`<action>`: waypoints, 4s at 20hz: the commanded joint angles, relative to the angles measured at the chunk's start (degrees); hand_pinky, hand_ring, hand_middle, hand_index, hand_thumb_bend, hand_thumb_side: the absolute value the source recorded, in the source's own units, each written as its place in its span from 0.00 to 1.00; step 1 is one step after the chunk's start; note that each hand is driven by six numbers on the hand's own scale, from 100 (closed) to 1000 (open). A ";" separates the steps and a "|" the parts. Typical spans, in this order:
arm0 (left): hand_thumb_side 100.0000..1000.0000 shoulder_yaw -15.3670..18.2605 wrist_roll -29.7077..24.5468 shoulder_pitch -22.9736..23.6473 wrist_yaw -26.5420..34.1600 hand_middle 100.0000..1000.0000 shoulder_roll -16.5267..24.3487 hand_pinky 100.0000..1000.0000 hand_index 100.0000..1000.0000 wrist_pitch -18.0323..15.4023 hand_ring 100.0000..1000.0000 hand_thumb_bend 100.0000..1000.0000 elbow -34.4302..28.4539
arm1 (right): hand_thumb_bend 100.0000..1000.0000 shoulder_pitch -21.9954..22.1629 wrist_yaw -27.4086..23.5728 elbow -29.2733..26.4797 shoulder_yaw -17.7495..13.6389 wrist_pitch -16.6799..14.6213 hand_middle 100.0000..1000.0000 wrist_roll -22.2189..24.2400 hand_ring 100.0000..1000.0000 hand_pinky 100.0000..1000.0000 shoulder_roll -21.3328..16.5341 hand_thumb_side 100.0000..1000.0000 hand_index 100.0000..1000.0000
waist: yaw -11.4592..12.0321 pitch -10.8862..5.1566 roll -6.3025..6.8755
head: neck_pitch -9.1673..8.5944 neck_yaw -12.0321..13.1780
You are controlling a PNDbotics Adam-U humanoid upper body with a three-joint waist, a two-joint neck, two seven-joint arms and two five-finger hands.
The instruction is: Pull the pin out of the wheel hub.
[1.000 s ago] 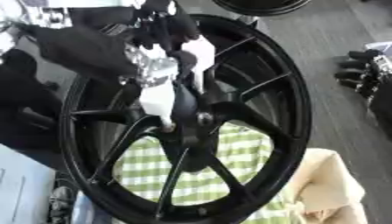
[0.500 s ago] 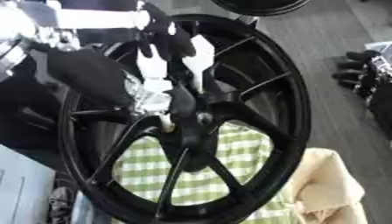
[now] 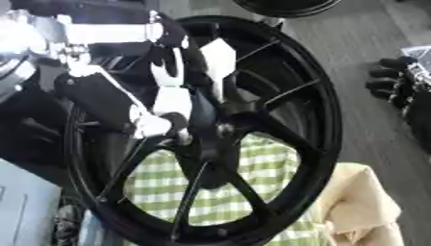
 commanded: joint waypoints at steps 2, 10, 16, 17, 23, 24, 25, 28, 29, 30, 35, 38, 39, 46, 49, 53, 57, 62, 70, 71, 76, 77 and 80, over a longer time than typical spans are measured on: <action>0.02 0.84 -3.56 -0.41 -1.12 0.71 1.12 0.72 0.80 4.25 0.62 0.25 -0.48 | 0.00 -0.74 0.32 -0.53 -0.13 -0.05 0.70 0.26 0.72 0.83 -1.58 0.82 0.83 | -0.10 -1.60 -0.31 | 0.07 0.20; 0.02 0.70 -3.63 0.49 -3.98 0.69 0.85 0.71 0.79 2.88 0.62 0.26 1.86 | 0.00 -0.86 0.45 -0.41 0.06 0.05 0.70 0.59 0.72 0.83 -1.55 0.83 0.83 | -0.20 -1.51 -0.33 | 0.03 0.42; 0.02 0.80 -3.14 0.84 -4.18 0.66 0.85 0.68 0.77 2.73 0.58 0.27 2.17 | 0.00 -0.85 0.60 -0.24 0.17 0.06 0.70 0.81 0.72 0.83 -1.54 0.83 0.83 | -0.16 -1.49 -0.37 | 0.03 0.46; 0.02 0.81 -3.07 0.92 -4.26 0.66 0.86 0.68 0.77 2.76 0.57 0.27 2.25 | 0.00 -0.86 0.60 -0.24 0.18 0.06 0.70 0.83 0.72 0.83 -1.55 0.83 0.83 | -0.17 -1.49 -0.37 | 0.02 0.47; 0.02 0.59 -2.96 1.26 -5.06 0.64 0.59 0.66 0.76 2.55 0.56 0.27 3.46 | 0.00 -0.95 0.60 -0.20 0.26 0.08 0.70 0.99 0.72 0.83 -1.52 0.83 0.83 | -0.25 -1.46 -0.38 | 0.01 0.50; 0.02 0.55 -2.94 1.28 -5.22 0.65 0.54 0.66 0.76 2.47 0.56 0.28 3.65 | 0.00 -0.96 0.60 -0.19 0.27 0.08 0.70 1.00 0.72 0.83 -1.52 0.83 0.83 | -0.24 -1.45 -0.38 | 0.02 0.51; 0.02 0.50 -2.93 1.31 -5.39 0.65 0.47 0.66 0.76 2.41 0.56 0.28 3.88 | 0.00 -0.98 0.60 -0.18 0.30 0.08 0.70 1.04 0.72 0.83 -1.52 0.83 0.83 | -0.24 -1.45 -0.38 | 0.02 0.51; 0.02 0.36 -3.05 1.35 -5.91 0.66 0.35 0.65 0.77 2.10 0.56 0.29 4.37 | 0.00 -1.01 0.64 -0.14 0.30 0.09 0.70 1.12 0.72 0.83 -1.52 0.83 0.83 | -0.22 -1.46 -0.37 | 0.07 0.57; 0.02 0.31 -3.09 1.38 -6.17 0.66 0.31 0.65 0.77 1.99 0.56 0.29 4.56 | 0.00 -1.01 0.64 -0.13 0.31 0.10 0.71 1.14 0.72 0.83 -1.52 0.83 0.83 | -0.21 -1.46 -0.36 | 0.07 0.61; 0.03 0.25 -3.15 1.42 -6.42 0.66 0.25 0.65 0.77 1.90 0.56 0.30 4.80 | 0.00 -1.03 0.65 -0.12 0.33 0.10 0.71 1.16 0.72 0.83 -1.52 0.83 0.83 | -0.21 -1.46 -0.36 | 0.05 0.64; 0.04 -0.16 -3.62 1.53 -6.92 0.65 -0.18 0.64 0.76 1.52 0.54 0.29 5.84 | 0.00 -1.09 0.73 -0.01 0.39 0.16 0.71 1.27 0.72 0.83 -1.49 0.83 0.83 | -0.24 -1.44 -0.36 | 0.05 0.70; 0.06 -0.31 -3.82 1.61 -6.97 0.63 -0.34 0.64 0.75 1.43 0.54 0.29 6.09 | 0.00 -1.13 0.79 0.07 0.43 0.16 0.71 1.33 0.72 0.83 -1.46 0.83 0.83 | -0.24 -1.42 -0.35 | 0.10 0.75; 0.06 -0.38 -3.92 1.63 -7.02 0.62 -0.39 0.64 0.75 1.37 0.54 0.29 6.16 | 0.00 -1.16 0.78 0.06 0.42 0.15 0.71 1.34 0.72 0.83 -1.45 0.83 0.83 | -0.26 -1.42 -0.35 | 0.11 0.77; 0.06 -0.73 -4.25 1.81 -7.71 0.61 -0.78 0.63 0.74 1.01 0.53 0.29 7.13 | 0.00 -1.26 0.75 0.07 0.48 0.13 0.71 1.46 0.73 0.83 -1.45 0.83 0.83 | -0.35 -1.41 -0.32 | 0.11 0.88; 0.06 -0.99 -4.28 1.87 -8.04 0.60 -1.11 0.63 0.74 0.80 0.53 0.30 7.89 | 0.00 -1.27 0.77 0.10 0.47 0.14 0.71 1.51 0.73 0.83 -1.43 0.83 0.83 | -0.42 -1.38 -0.33 | 0.13 0.90; 0.06 -1.25 -4.18 1.92 -8.59 0.60 -1.41 0.63 0.74 0.45 0.53 0.30 8.80 | 0.00 -1.27 0.75 0.10 0.44 0.12 0.71 1.54 0.73 0.83 -1.43 0.83 0.83 | -0.47 -1.37 -0.33 | 0.24 0.98; 0.08 -1.63 -4.11 1.93 -9.28 0.61 -1.71 0.63 0.74 0.07 0.53 0.31 9.70 | 0.00 -1.30 0.72 0.10 0.43 0.12 0.71 1.57 0.73 0.83 -1.44 0.83 0.83 | -0.51 -1.37 -0.32 | 0.27 1.06; 0.12 -1.97 -4.05 2.01 -9.65 0.60 -2.17 0.62 0.73 -0.22 0.53 0.31 10.60 | 0.00 -1.30 0.70 0.12 0.40 0.12 0.71 1.56 0.73 0.83 -1.44 0.83 0.83 | -0.58 -1.33 -0.31 | 0.36 1.09; 0.07 -1.89 -3.51 2.07 -8.93 0.52 -2.56 0.58 0.65 -0.08 0.46 0.24 10.77 | 0.00 -1.28 0.73 0.20 0.39 0.21 0.71 1.44 0.73 0.83 -1.42 0.84 0.83 | -0.59 -1.31 -0.34 | 0.47 1.14; 0.06 -1.88 -3.40 2.09 -8.80 0.51 -2.53 0.57 0.64 -0.03 0.46 0.24 10.70 | 0.00 -1.27 0.73 0.22 0.37 0.22 0.71 1.41 0.73 0.83 -1.42 0.84 0.83 | -0.58 -1.31 -0.33 | 0.48 1.14; 0.00 -1.86 -3.19 2.34 -8.88 0.47 -2.35 0.54 0.60 -0.27 0.42 0.21 10.46 | 0.00 -1.23 0.72 0.27 0.40 0.24 0.71 1.39 0.73 0.83 -1.44 0.84 0.83 | -0.55 -1.28 -0.35 | 0.49 1.15; 0.00 -1.85 -3.19 2.38 -8.97 0.46 -2.34 0.53 0.59 -0.40 0.42 0.20 10.43 | 0.00 -1.22 0.71 0.25 0.40 0.24 0.71 1.38 0.73 0.83 -1.44 0.84 0.83 | -0.55 -1.27 -0.36 | 0.50 1.16; 0.00 -1.54 -2.36 2.40 -9.32 0.41 -2.38 0.51 0.52 -0.74 0.38 0.14 10.19 | 0.00 -1.17 0.73 0.24 0.44 0.25 0.71 1.37 0.73 0.83 -1.46 0.84 0.84 | -0.52 -1.26 -0.38 | 0.54 1.14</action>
